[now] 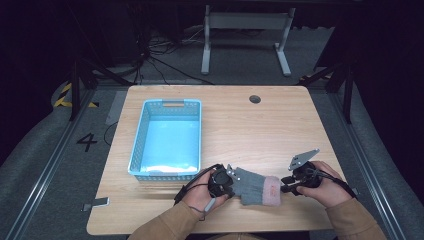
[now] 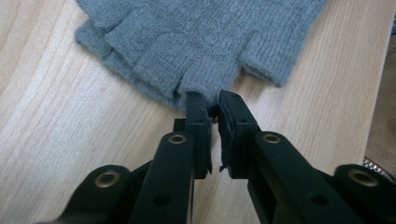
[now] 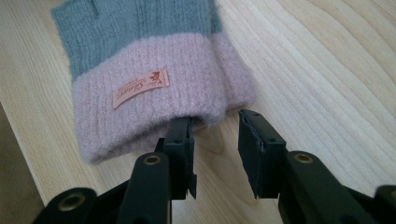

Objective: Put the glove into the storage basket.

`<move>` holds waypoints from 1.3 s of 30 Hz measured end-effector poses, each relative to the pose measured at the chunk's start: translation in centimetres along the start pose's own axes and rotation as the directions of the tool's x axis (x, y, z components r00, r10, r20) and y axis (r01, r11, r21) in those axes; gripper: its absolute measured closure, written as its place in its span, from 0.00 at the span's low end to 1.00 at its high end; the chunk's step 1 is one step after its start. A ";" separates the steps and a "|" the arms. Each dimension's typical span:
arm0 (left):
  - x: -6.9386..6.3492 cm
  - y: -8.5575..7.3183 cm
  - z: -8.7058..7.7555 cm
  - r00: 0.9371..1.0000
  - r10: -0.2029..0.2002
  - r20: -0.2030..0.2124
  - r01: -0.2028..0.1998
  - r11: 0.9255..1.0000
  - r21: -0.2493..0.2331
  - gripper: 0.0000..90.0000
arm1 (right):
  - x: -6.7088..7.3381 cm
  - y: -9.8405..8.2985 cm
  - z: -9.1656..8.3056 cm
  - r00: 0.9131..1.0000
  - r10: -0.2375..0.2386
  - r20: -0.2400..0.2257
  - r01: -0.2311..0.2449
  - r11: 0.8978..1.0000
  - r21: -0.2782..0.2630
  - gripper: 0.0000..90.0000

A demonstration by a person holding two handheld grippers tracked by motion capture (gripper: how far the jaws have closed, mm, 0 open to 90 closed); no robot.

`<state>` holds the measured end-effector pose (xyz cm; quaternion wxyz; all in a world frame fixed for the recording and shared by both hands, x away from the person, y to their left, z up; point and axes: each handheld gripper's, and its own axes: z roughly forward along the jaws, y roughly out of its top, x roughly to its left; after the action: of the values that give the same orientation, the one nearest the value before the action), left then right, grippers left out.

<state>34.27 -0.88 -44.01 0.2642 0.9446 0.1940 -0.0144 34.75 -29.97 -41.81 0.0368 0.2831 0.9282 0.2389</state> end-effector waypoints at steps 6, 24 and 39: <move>-0.1 0.1 -0.1 1.000 0.005 -0.016 -0.005 1.000 0.000 0.98 | 0.2 0.3 0.0 1.000 -0.010 0.007 0.010 1.000 0.012 0.96; -0.5 -0.3 -1.0 1.000 -0.004 -0.001 0.004 1.000 -0.017 0.99 | -0.7 1.1 -0.9 0.999 0.046 0.009 -0.045 0.996 -0.077 0.98; -0.5 -0.1 -1.8 0.996 -0.089 0.017 0.091 0.990 -0.112 0.62 | -1.7 0.3 -1.3 0.995 0.092 0.041 -0.087 0.990 -0.114 0.83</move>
<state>33.65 -0.04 -42.41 0.3173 0.9184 0.2354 -0.0209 36.05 -31.24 -40.69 0.0630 0.3275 0.8985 0.2853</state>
